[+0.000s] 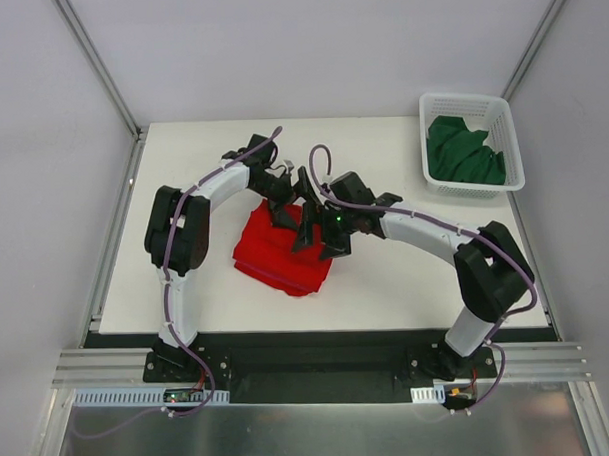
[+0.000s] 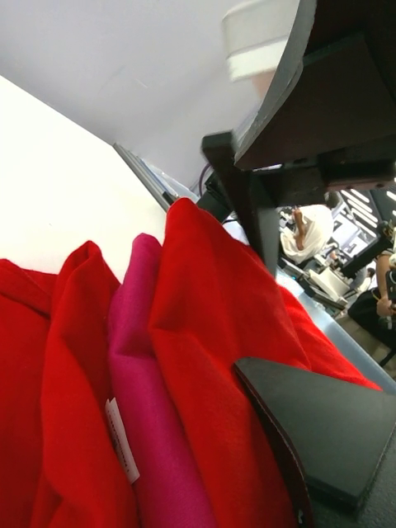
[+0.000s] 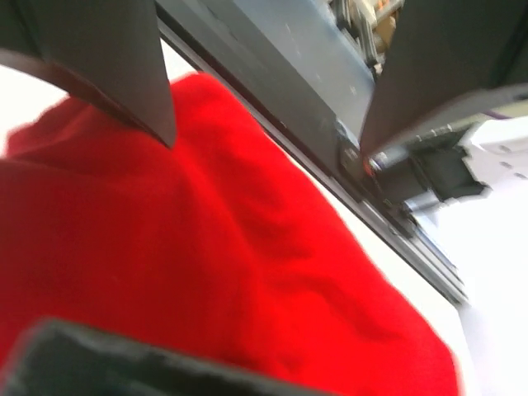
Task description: Fold and stack the t-shirts
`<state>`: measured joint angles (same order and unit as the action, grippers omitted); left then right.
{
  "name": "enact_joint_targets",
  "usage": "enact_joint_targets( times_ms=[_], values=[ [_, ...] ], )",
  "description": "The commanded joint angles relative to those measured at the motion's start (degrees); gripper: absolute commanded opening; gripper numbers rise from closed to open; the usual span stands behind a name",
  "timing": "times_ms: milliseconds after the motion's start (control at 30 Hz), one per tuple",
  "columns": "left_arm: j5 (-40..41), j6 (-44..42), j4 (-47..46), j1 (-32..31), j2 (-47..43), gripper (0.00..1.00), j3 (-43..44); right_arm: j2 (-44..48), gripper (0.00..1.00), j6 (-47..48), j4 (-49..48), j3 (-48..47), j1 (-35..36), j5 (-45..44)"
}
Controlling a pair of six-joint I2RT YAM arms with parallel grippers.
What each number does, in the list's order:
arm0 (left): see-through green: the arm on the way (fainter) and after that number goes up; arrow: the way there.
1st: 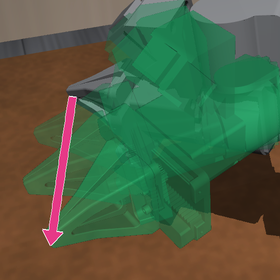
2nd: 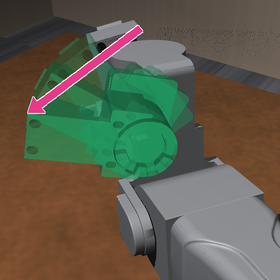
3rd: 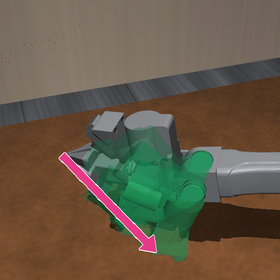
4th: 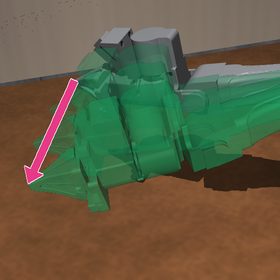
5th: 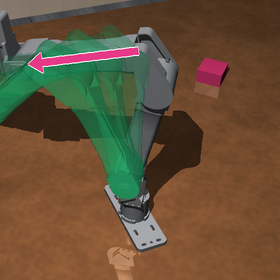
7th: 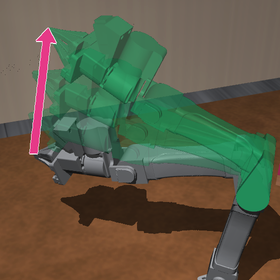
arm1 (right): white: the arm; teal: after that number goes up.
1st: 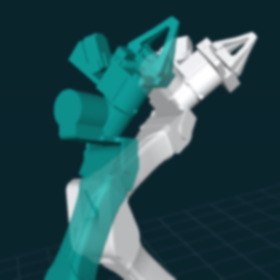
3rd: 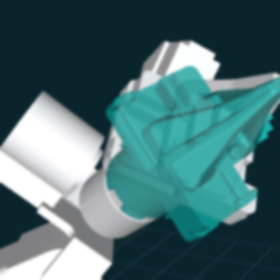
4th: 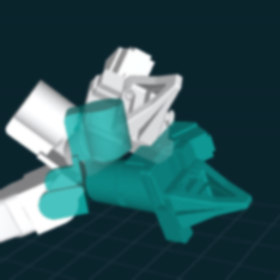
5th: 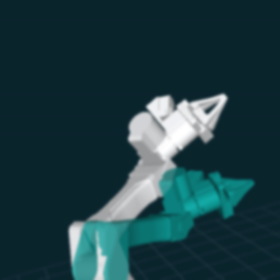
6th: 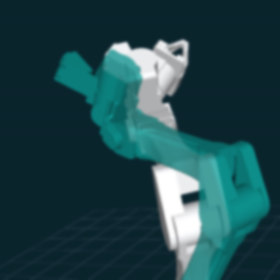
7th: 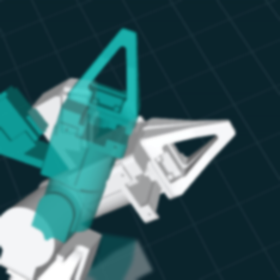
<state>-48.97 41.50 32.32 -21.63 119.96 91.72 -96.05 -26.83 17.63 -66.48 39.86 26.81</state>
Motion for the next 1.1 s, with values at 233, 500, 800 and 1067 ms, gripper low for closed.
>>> enact_joint_targets(
  times_ms=[233,500,800,1067],
  values=[
    [-0.42,-1.15,1.17,0.62,-4.21,0.99,-1.37,-7.21,0.96,1.25,-5.94,2.58,-0.13,0.88],
    [-0.95,-1.24,1.17,0.62,-4.3,0.99,-1.55,-2.4,0.96,2.39,0.55,-0.84,-1.45,0.79],
    [-1.92,-0.8,1.17,0.71,-4.3,0.99,0.03,2.19,0.96,5.12,9.71,-10.07,-3.73,-1.84],
    [-2.36,-1.06,1.26,0.71,-4.56,0.99,-0.4,-2.65,0.96,4.59,5.14,-7.27,-3.65,-0.62]
  ],
)
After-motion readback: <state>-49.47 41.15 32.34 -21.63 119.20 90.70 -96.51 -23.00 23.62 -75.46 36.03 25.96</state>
